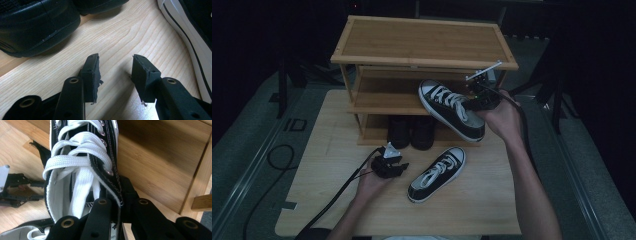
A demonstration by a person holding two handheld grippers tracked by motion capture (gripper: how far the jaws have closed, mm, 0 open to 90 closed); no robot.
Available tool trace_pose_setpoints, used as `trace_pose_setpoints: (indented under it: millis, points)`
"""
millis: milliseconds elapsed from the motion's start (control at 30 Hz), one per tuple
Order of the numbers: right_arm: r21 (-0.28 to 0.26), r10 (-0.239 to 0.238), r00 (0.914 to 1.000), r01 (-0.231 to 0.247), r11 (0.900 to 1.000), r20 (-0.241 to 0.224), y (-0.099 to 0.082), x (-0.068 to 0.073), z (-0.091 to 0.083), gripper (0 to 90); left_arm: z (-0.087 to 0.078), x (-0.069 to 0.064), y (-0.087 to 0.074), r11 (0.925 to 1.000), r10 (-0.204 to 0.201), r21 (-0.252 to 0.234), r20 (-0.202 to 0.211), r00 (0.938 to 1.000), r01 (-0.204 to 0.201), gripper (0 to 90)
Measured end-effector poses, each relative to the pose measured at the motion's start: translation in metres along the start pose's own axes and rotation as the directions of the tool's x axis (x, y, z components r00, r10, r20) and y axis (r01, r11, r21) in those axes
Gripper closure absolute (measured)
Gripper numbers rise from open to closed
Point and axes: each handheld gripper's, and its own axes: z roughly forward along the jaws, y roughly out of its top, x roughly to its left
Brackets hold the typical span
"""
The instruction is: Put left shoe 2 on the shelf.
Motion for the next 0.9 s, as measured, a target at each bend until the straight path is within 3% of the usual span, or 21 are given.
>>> trace_pose_setpoints:
  millis: [200,467,633,700,833,900]
  points:
    - [-0.021,0.033,0.9993,-0.032,0.9993,0.020,0.000,0.002,0.003,88.4,0.000,0.000,0.000,1.0000,-0.001,-0.001,-0.001,1.0000,0.001,58.0]
    - [-0.037,0.073,0.9972,-0.073,0.9966,0.010,-0.002,0.000,0.006,88.0,0.000,-0.001,0.000,1.0000,-0.002,-0.001,0.000,1.0000,0.002,58.0]
    - [-0.069,0.113,0.9933,-0.115,0.9910,-0.025,-0.005,-0.004,0.006,83.9,0.000,-0.001,0.000,1.0000,-0.002,-0.003,-0.002,1.0000,0.002,58.0]
    - [-0.099,0.137,0.9883,-0.143,0.9847,-0.068,-0.005,-0.007,0.003,79.8,0.000,-0.001,0.000,1.0000,-0.002,-0.003,-0.003,1.0000,0.002,58.0]
    - [-0.090,0.119,0.9903,-0.125,0.9880,-0.071,-0.006,-0.008,0.002,71.7,0.000,-0.001,0.000,1.0000,-0.001,-0.003,-0.004,1.0000,0.001,57.9]
    - [-0.107,0.112,0.9917,-0.118,0.9872,-0.063,-0.007,-0.008,0.002,72.3,0.000,-0.001,0.000,1.0000,-0.001,-0.003,-0.004,1.0000,0.001,57.9]
